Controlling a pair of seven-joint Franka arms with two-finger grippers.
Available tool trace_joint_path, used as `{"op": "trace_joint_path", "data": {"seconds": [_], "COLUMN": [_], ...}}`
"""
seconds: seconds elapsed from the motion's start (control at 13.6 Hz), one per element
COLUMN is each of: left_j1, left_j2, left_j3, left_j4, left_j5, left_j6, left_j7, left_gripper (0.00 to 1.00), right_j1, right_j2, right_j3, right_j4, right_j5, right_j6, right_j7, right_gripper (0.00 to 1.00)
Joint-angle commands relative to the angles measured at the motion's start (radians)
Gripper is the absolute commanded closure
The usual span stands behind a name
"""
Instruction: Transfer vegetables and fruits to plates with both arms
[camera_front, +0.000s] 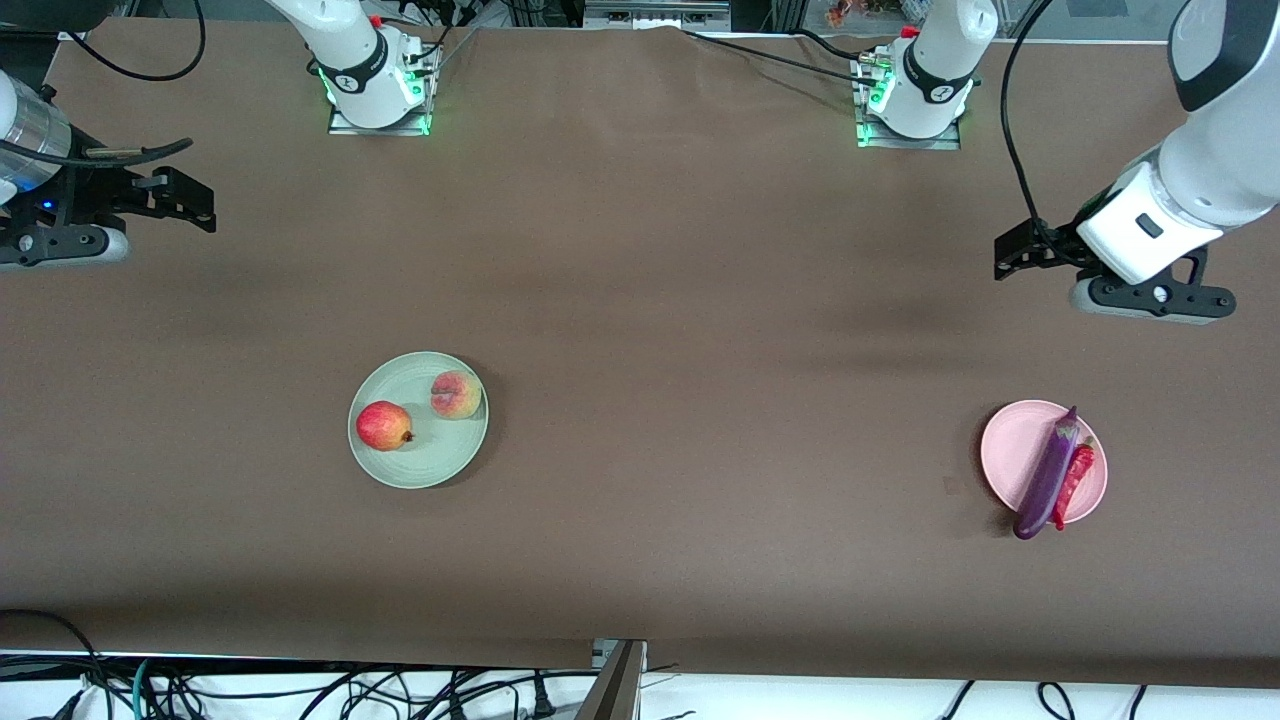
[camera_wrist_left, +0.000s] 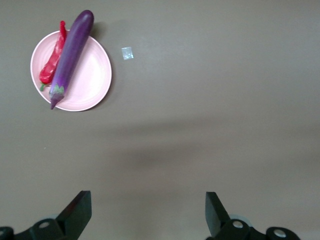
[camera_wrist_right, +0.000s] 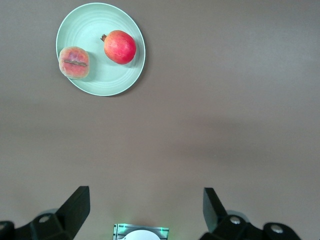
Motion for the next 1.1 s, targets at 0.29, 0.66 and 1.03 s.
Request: {"op": "trace_joint_path", "data": {"seconds": [0.29,0.66,1.03], "left_j1": [-0.003,0.022,0.043], "left_j2": [-0.021,-0.001,0.007], "left_j3": [0.026,0.028,0.025], "left_j4": [-0.013,0.021,0.047], "left_j5": [0.010,0.011,0.003], "left_j6": [0.016,-0.018,-0.024], "left_j7": [0.008,-0.006,0.000], "left_gripper": [0.00,0.00,0.00], "right_j1": [-0.013,-0.013,-0.012], "right_j2": [0.017,0.017,0.017], "right_j3": [0.004,0.004,0.004], "right_j4": [0.033,0.033,0.033], "right_j5": [0.017,0.017,0.017], "right_j6": [-0.013,-0.013,-0.013], "right_j7": [-0.023,-0.023,-0.023], "right_gripper": [0.00,0.00,0.00]}}
